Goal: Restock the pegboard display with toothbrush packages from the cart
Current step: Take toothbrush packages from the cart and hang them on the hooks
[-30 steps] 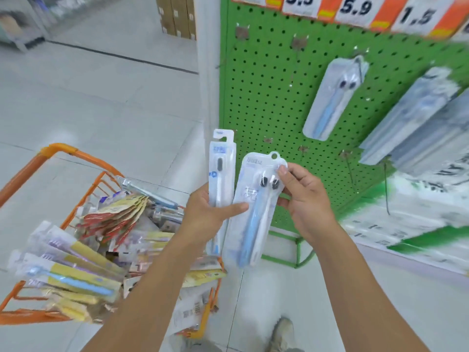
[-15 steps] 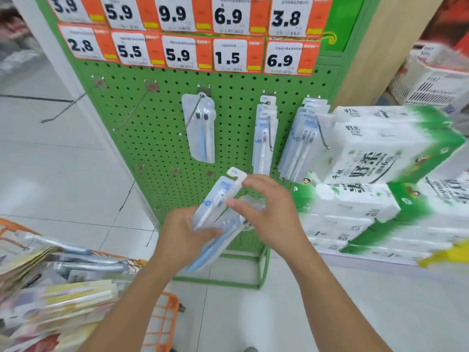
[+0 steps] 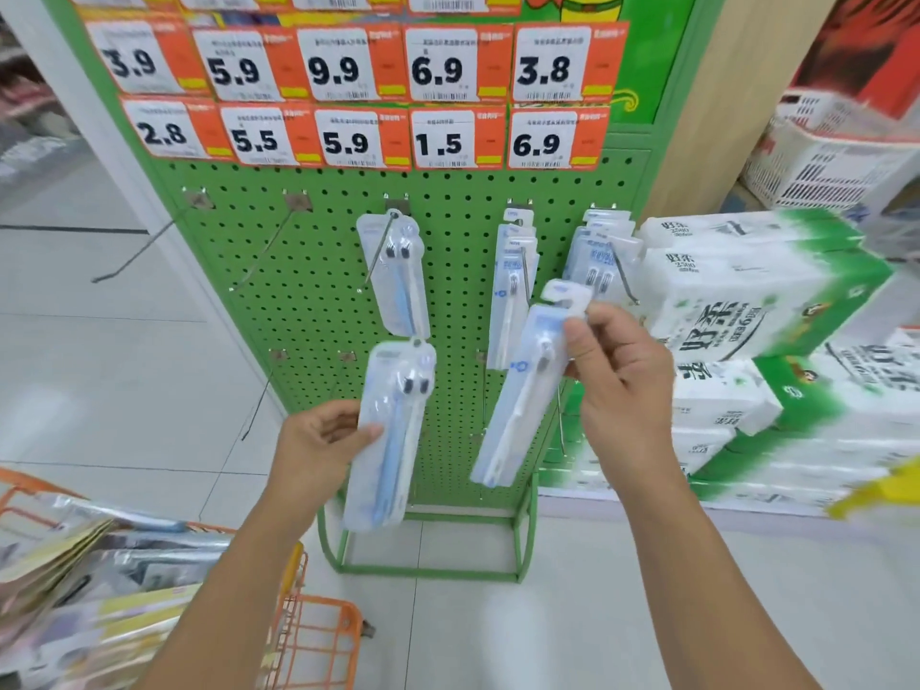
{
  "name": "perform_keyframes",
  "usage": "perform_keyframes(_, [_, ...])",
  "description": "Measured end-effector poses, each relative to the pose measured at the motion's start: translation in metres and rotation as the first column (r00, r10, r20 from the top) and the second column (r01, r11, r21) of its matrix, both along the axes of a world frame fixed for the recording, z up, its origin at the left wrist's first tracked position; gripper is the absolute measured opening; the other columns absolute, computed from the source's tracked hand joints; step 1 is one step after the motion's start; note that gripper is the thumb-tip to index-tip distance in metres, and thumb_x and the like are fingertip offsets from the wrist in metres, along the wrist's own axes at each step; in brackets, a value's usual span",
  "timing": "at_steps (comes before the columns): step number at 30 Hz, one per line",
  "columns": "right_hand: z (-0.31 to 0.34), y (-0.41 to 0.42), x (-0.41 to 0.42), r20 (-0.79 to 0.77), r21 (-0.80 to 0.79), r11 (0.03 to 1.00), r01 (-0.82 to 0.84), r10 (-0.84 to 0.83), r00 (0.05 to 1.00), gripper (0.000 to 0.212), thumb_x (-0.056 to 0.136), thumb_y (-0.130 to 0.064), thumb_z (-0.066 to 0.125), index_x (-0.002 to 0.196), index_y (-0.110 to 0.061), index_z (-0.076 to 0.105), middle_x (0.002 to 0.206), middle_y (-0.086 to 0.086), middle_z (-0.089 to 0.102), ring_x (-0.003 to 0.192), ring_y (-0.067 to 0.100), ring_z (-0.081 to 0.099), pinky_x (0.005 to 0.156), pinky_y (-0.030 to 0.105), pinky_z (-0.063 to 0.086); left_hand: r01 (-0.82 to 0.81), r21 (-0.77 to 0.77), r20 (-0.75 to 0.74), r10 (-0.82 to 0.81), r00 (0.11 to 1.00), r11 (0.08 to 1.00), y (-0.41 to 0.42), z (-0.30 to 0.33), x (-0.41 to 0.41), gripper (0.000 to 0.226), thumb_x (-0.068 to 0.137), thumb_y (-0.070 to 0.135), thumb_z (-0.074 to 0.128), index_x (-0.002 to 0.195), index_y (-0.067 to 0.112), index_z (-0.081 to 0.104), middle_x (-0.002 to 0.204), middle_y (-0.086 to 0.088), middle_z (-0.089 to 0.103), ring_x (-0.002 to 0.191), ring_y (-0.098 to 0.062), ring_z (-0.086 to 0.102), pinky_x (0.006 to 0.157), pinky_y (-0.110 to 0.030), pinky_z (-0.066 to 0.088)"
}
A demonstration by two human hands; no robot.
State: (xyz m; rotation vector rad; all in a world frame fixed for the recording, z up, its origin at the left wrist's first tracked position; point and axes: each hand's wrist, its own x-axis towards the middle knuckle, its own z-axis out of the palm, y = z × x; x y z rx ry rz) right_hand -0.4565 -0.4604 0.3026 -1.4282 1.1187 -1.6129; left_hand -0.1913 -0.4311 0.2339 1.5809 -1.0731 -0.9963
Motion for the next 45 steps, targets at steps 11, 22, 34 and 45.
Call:
perform_keyframes(11, [-0.032, -0.041, 0.000, -0.092, 0.161, 0.986, -0.041, 0.057, 0.994, 0.011, 0.098, -0.018, 0.065, 0.093, -0.012, 0.073, 0.085, 0.028, 0.062, 0.077, 0.021, 0.054, 0.078, 0.057, 0.054, 0.092, 0.001, -0.281, -0.088, 0.956, 0.996, -0.012, 0.002, -0.006, 0.021, 0.093, 0.004, 0.064, 0.106, 0.016, 0.074, 0.108, -0.001, 0.077, 0.103, -0.020, 0.071, 0.091, -0.034, 0.054])
perform_keyframes(22, [-0.036, -0.069, 0.001, -0.095, 0.168, 0.985, -0.028, 0.045, 0.994, 0.011, 0.099, -0.021, 0.064, 0.095, -0.020, 0.075, 0.079, 0.010, 0.065, 0.076, 0.021, 0.055, 0.080, 0.045, 0.055, 0.112, -0.030, -0.364, -0.115, 0.924, 0.993, -0.014, 0.005, -0.005, 0.021, 0.097, 0.002, 0.056, 0.111, 0.012, 0.070, 0.112, -0.002, 0.075, 0.104, -0.016, 0.069, 0.099, -0.037, 0.051])
perform_keyframes(34, [-0.027, -0.123, 0.026, -0.041, 0.194, 0.957, 0.216, -0.212, 0.976, 0.020, 0.094, -0.026, 0.071, 0.093, -0.006, 0.072, 0.074, -0.005, 0.064, 0.061, -0.001, 0.055, 0.063, 0.015, 0.048, 0.072, -0.042, -0.378, -0.083, 0.922, 0.997, -0.010, 0.005, -0.007, 0.020, 0.097, 0.002, 0.057, 0.109, 0.012, 0.070, 0.110, -0.003, 0.075, 0.102, -0.016, 0.069, 0.099, -0.037, 0.051])
perform_keyframes(45, [-0.070, 0.000, 0.077, -0.054, 0.378, 0.905, -0.196, 0.233, 0.971, 0.021, 0.096, -0.030, 0.067, 0.117, -0.026, 0.066, 0.113, -0.014, 0.069, 0.106, 0.002, 0.064, 0.091, 0.022, 0.053, -0.020, -0.077, -0.463, -0.018, 0.886, 0.997, -0.008, 0.007, -0.003, 0.018, 0.093, 0.007, 0.061, 0.109, 0.010, 0.070, 0.109, -0.006, 0.074, 0.105, -0.019, 0.067, 0.093, -0.028, 0.056])
